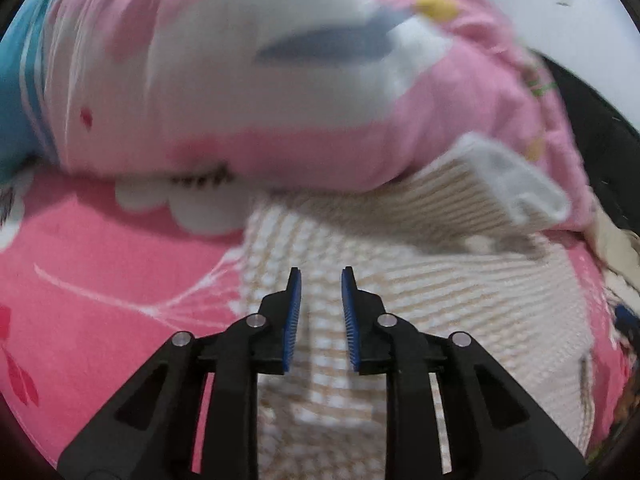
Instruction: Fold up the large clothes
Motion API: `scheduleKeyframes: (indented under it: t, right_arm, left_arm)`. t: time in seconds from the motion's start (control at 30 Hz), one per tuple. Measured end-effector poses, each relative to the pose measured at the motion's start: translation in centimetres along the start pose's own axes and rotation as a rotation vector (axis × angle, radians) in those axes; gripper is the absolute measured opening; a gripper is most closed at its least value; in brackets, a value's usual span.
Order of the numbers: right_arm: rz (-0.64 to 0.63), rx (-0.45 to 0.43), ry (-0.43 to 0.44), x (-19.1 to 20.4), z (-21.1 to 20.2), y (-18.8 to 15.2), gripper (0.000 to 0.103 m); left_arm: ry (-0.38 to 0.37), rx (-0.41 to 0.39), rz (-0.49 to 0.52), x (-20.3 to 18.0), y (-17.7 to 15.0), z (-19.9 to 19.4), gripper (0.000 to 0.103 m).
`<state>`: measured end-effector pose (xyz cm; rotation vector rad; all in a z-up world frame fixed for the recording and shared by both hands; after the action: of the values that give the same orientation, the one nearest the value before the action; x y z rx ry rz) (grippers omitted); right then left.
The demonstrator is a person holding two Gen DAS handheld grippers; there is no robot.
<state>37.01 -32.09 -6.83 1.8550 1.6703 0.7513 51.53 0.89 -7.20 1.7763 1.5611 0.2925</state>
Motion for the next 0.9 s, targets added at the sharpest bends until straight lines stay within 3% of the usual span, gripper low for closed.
scheduleKeyframes:
  t: [0.1,0.17,0.2,0.23,0.3,0.4,0.5,0.67,0.73,0.77,0.9]
  right_arm:
    - [-0.006,0.035,0.053,2.0,1.9,0.4,0.049]
    - [-0.037,0.085,0.021,2.3,4.5,-0.7,0.047]
    - [-0.084,0.159,-0.054,1.6,7.4,-2.6,0.047]
    - [-0.091,0.209,-0.047,1.3,8.8,-3.8,0.047]
    - [-0.061,0.224,0.018,0.6,9.1,-4.2,0.047]
    - [-0.073,0.262,-0.024,0.5,7.6,-2.4,0.046]
    - [-0.078,0.214,-0.004,1.6,6.8,0.9,0.046]
    - [-0.034,0.211,0.052,5.0,10.5,4.1,0.046]
    - [-0.059,0.313,-0.073,5.2,14.8,2.0,0.046]
    - [-0.074,0.339,-0.097,5.4,16.2,0.8,0.046]
    - [-0.111,0.302,-0.149,5.9,13.9,1.5,0.047]
  left_arm:
    - [-0.065,0.034,0.048,-2.8,-1.0,0.1,0.029]
    - [-0.026,0.105,0.068,-3.3,-2.9,1.7,0.030]
    - [0.024,0.160,0.081,-2.8,-4.3,3.0,0.030]
    - [0.046,0.208,0.085,-2.1,-5.8,4.3,0.034]
    - [0.011,0.169,0.089,-1.9,-6.2,4.5,0.034]
    - [-0.006,0.157,0.095,-1.9,-5.8,3.7,0.035]
    - [0.006,0.105,0.122,-2.3,-4.3,2.7,0.036]
    - [-0.012,0.110,0.077,-2.9,-2.7,4.2,0.044]
    - [0.074,0.159,0.074,-1.5,-3.1,6.5,0.047]
    - [0.079,0.162,0.090,-1.3,-3.5,6.7,0.047]
    - [0.110,0.149,0.136,-2.0,-3.4,5.5,0.048]
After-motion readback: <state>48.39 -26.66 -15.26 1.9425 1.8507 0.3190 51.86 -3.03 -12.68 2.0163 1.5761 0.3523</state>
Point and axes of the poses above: each gripper's, at about its wrist camera, not at the fingertips, and z roughly the way its jaws point, x to its left, y to its top, the point moved 9 cm from there along z, roughly the way its jaws point, and after that the axes turned 9 degrees about -y, right-handed, at the moved point
